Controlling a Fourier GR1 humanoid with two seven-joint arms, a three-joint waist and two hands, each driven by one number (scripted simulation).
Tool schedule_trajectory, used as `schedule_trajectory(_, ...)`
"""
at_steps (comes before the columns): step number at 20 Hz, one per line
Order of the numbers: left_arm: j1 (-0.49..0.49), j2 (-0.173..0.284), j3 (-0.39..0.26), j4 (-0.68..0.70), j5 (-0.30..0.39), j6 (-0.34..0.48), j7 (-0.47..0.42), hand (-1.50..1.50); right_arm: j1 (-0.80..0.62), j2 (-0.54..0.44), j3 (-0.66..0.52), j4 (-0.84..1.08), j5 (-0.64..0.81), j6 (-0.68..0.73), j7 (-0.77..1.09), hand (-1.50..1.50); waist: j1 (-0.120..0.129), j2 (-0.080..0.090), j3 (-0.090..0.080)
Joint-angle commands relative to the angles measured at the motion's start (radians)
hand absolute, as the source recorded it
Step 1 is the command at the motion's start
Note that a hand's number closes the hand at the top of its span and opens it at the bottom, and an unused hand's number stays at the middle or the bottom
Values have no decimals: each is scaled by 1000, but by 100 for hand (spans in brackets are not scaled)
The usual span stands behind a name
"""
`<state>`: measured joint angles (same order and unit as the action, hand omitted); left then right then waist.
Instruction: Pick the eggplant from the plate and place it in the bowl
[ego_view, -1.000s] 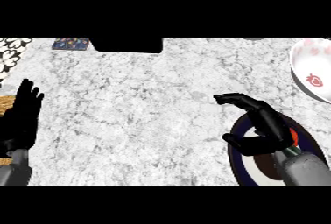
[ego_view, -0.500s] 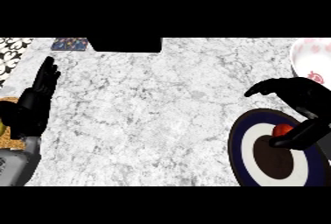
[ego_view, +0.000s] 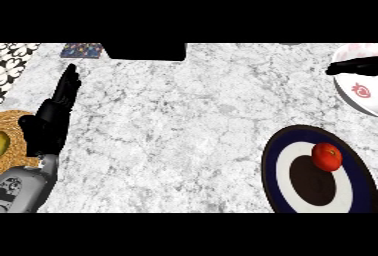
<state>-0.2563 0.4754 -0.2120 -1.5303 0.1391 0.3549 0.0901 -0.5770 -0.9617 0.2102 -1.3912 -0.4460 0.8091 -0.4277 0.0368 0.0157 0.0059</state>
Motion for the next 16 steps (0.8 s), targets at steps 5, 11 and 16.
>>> schedule_trajectory(5, -34, -31, -22, 16, -38, 30, 38, 0, -91, -85, 89, -152, 269, 168, -183, -150, -7, -3, -2)
schedule_trajectory(11, -39, -29, -13, 9, -49, 28, 47, 0, -91, -117, 201, -259, 388, 122, -234, -150, -13, -8, -4)
schedule_trajectory(16, 18, 2, 10, -38, -26, 0, 48, 0, -44, -176, 296, -332, 498, 55, -304, -150, -11, -14, -3)
